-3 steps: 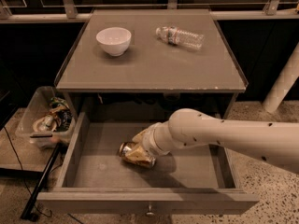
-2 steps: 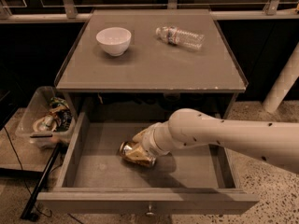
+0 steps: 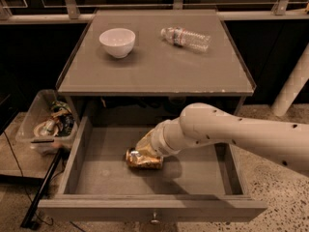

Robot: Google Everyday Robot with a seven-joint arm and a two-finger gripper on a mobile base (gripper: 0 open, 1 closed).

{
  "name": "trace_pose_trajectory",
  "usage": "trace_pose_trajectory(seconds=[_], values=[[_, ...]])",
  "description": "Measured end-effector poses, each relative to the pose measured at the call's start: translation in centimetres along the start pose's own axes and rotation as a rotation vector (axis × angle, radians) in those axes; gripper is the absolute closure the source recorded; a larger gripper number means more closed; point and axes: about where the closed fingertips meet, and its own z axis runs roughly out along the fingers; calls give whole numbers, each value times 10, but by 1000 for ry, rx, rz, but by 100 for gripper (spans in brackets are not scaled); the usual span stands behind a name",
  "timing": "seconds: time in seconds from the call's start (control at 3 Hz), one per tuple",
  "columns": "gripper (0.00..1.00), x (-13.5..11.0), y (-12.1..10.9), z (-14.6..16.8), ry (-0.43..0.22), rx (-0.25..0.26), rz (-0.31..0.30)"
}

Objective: Pick orange can from top drawer and place on counter

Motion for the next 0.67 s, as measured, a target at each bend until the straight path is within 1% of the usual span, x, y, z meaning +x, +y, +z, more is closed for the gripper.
trace_pose_trajectory(seconds=[0.33,0.67], values=[[100,-15,-2,-24,-14,22,-38],[81,-15,-2,-25,-13,23,-40]])
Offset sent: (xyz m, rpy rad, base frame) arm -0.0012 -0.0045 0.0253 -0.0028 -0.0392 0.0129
